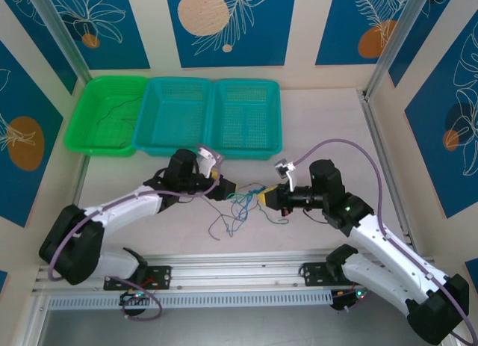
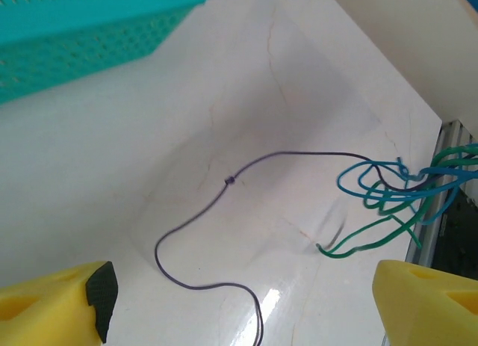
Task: Untangle the cables
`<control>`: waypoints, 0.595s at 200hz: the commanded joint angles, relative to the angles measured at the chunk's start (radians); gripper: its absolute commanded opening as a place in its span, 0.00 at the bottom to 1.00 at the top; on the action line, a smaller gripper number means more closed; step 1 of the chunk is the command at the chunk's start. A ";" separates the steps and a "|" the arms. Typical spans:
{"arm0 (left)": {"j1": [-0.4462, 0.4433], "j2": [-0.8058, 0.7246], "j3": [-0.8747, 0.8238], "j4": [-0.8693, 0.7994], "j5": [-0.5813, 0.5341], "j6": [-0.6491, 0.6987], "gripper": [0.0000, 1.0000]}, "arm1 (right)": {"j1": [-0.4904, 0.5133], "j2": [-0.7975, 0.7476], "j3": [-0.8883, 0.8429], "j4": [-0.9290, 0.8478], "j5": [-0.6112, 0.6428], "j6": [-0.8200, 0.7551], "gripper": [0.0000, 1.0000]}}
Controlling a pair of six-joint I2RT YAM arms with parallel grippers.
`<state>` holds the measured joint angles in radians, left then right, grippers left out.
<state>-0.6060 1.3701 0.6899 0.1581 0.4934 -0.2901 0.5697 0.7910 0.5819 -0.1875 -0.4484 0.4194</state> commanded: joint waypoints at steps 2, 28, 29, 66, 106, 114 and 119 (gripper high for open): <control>-0.010 0.065 -0.005 0.081 0.110 0.057 0.92 | 0.015 -0.011 -0.090 0.106 -0.015 0.079 0.00; -0.050 0.156 0.038 0.032 0.072 0.218 0.95 | 0.015 -0.062 -0.126 0.121 -0.015 0.090 0.00; -0.050 0.161 0.038 0.033 0.071 0.221 0.95 | 0.015 -0.064 -0.126 0.121 -0.016 0.089 0.00; -0.083 0.281 0.092 0.090 0.001 0.330 0.99 | 0.015 -0.091 -0.116 0.082 -0.032 0.072 0.00; -0.126 0.389 0.159 0.156 0.005 0.372 1.00 | 0.016 -0.093 -0.119 0.087 -0.046 0.079 0.00; -0.136 0.416 0.187 0.132 -0.015 0.378 0.96 | 0.015 -0.093 -0.118 0.090 -0.047 0.078 0.00; -0.139 0.432 0.209 0.111 -0.034 0.382 0.91 | 0.015 -0.093 -0.118 0.090 -0.046 0.079 0.00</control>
<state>-0.7177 1.7393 0.8211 0.2539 0.4877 0.0292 0.5770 0.7086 0.4515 -0.1188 -0.4644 0.4904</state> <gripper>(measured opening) 0.966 0.059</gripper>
